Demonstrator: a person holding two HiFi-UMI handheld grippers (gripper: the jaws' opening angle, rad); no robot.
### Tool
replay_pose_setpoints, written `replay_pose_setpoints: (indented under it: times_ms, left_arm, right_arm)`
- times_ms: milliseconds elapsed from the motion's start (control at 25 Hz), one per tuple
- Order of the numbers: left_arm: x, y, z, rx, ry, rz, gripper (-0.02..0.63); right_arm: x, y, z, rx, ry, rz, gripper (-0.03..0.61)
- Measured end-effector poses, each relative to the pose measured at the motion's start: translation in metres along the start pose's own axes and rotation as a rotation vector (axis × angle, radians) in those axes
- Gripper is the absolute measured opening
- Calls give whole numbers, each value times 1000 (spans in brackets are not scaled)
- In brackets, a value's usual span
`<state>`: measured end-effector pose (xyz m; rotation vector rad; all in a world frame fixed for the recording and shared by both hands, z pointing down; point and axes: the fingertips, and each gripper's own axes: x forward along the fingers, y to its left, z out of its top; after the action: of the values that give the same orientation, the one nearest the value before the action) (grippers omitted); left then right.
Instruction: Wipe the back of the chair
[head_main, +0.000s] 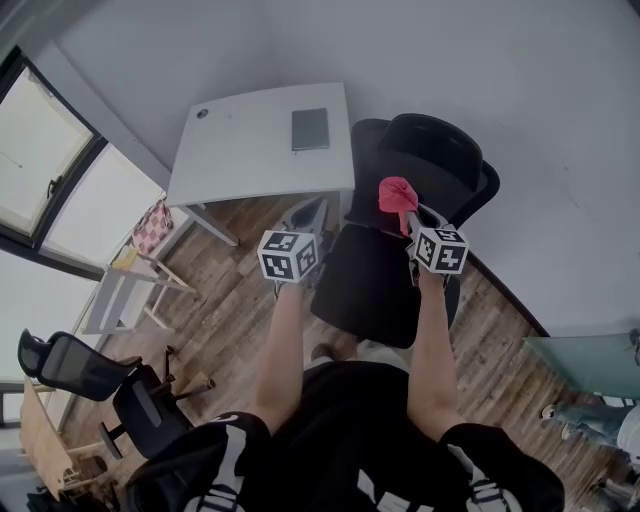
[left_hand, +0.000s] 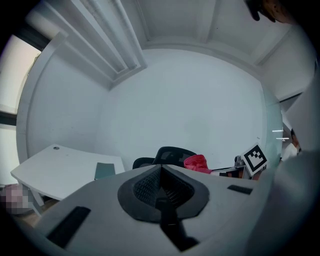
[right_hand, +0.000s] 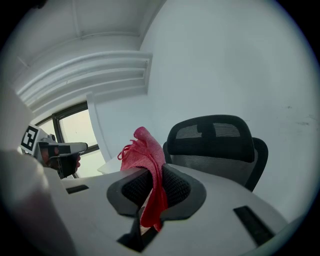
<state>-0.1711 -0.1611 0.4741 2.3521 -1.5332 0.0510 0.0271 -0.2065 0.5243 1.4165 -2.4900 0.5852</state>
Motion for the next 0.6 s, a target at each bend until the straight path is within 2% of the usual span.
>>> replay_pose_setpoints:
  times_ms: [400,600]
  left_arm:
    - [104,-78,5,61,40,-7,25]
    - [128,-88,3,78,68,12,25]
  right_arm:
    - [6,-119,25,80,-26,12,69]
    - [12,-147,30,104,-35,28,69]
